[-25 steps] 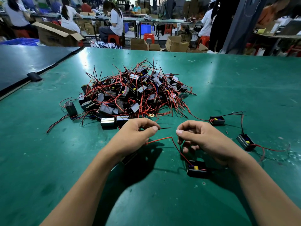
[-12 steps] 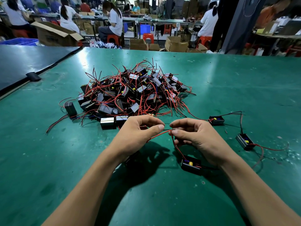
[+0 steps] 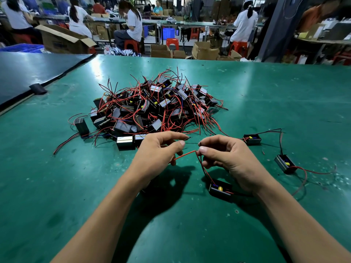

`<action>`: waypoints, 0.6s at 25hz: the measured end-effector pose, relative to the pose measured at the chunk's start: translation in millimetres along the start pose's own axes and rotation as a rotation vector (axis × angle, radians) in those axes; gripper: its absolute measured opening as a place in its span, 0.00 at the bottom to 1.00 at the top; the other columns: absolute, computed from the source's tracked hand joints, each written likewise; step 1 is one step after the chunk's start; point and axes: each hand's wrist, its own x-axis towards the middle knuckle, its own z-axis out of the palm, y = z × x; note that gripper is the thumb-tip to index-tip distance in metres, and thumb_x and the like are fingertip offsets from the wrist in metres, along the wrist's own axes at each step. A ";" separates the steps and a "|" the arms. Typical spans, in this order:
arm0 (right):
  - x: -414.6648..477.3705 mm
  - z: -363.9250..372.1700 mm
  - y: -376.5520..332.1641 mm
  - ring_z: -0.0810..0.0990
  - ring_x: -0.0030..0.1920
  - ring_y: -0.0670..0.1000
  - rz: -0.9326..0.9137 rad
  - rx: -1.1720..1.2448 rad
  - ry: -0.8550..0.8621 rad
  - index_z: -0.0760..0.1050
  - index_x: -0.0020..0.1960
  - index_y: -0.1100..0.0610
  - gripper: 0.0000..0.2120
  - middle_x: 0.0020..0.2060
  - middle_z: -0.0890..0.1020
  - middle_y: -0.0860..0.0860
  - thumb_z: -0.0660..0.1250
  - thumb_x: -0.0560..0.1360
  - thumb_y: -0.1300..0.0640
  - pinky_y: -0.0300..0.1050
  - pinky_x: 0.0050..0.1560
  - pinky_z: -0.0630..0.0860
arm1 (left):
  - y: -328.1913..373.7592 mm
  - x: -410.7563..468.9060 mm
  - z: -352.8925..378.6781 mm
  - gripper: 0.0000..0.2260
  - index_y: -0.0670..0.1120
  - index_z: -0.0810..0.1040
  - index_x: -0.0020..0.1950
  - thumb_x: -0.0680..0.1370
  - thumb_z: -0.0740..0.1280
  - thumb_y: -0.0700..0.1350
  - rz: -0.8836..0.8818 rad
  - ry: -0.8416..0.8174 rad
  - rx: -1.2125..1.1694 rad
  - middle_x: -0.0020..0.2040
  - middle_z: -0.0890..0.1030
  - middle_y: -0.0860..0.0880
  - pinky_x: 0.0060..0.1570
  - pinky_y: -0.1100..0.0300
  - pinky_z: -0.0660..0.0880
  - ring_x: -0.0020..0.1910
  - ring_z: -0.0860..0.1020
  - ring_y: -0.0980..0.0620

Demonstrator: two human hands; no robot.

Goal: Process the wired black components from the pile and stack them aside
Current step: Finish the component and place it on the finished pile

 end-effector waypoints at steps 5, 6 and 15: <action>0.4 3.9 1.9 0.83 0.34 0.51 -0.033 -0.031 0.043 0.81 0.47 0.58 0.14 0.40 0.86 0.56 0.78 0.64 0.55 0.40 0.40 0.81 | 2.2 -1.6 2.6 0.07 0.50 0.85 0.49 0.78 0.69 0.40 0.009 -0.100 0.021 0.36 0.82 0.49 0.31 0.67 0.70 0.29 0.76 0.55; 0.6 3.9 2.3 0.83 0.34 0.51 -0.034 -0.036 0.050 0.80 0.48 0.59 0.15 0.40 0.86 0.57 0.78 0.64 0.54 0.40 0.40 0.81 | 2.9 -1.5 3.3 0.06 0.50 0.85 0.49 0.78 0.69 0.40 0.012 -0.117 0.028 0.37 0.83 0.49 0.32 0.66 0.71 0.30 0.76 0.55; 0.0 4.4 1.3 0.83 0.35 0.52 -0.050 -0.059 0.015 0.83 0.45 0.56 0.09 0.40 0.86 0.56 0.77 0.66 0.55 0.42 0.41 0.82 | 7.2 -1.9 4.3 0.03 0.50 0.86 0.46 0.73 0.74 0.45 -0.011 -0.147 -0.050 0.36 0.84 0.49 0.31 0.65 0.70 0.30 0.76 0.54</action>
